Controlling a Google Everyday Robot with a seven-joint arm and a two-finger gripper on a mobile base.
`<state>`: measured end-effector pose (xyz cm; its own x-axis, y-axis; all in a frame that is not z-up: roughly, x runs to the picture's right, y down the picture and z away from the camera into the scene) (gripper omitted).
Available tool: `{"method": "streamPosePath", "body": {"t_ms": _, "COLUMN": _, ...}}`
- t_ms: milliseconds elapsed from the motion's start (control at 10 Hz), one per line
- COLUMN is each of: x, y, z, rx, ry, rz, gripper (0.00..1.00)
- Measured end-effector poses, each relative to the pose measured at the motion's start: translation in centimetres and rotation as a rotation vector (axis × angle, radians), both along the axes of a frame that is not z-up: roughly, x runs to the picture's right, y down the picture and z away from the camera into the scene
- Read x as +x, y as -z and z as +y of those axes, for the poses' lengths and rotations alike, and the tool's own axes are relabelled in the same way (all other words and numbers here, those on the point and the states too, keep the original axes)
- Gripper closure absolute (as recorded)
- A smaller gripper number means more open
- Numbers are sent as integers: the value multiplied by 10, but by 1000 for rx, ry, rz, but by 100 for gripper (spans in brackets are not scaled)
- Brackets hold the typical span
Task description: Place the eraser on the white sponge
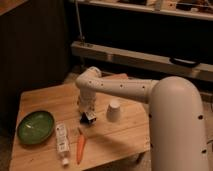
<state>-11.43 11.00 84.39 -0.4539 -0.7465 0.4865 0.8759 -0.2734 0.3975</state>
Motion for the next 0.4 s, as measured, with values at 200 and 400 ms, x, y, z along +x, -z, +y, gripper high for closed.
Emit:
{"method": "streamPosePath", "body": {"t_ms": 200, "x": 4, "y": 1, "z": -1, "rx": -10, "ry": -9, "rz": -4, "gripper": 20}}
{"method": "streamPosePath", "body": {"t_ms": 400, "x": 6, "y": 6, "z": -2, "rx": -12, "ry": -17, "rz": -23, "gripper": 20}}
